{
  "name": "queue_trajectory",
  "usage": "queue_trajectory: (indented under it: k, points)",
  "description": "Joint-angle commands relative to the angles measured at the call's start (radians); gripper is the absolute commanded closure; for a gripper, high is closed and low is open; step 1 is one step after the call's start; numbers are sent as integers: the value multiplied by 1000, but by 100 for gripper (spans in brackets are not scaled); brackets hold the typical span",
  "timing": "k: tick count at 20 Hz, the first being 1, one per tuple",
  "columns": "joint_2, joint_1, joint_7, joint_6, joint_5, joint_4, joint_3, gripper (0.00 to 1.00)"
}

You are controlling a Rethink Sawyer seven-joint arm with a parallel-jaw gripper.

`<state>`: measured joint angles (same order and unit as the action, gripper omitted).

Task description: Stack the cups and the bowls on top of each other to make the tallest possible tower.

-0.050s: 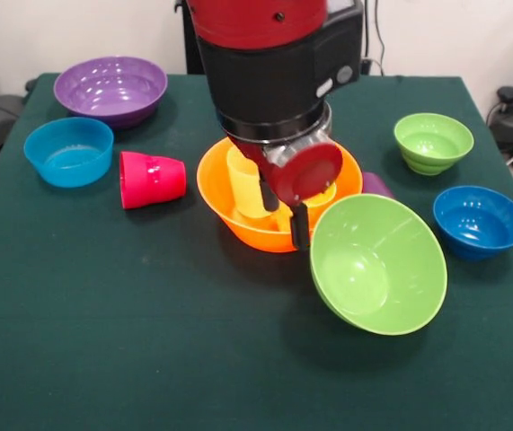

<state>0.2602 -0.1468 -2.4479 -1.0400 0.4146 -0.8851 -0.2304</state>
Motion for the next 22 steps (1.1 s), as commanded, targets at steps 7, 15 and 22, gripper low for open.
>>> queue_trajectory:
  k: [7, 15, 22]
  points:
    - [-2, 34, -164, -80, 59, -37, 95, 0]
    - [12, 34, -94, -227, 41, -36, 88, 0]
    - [-7, 39, 29, -349, -27, 2, 86, 0]
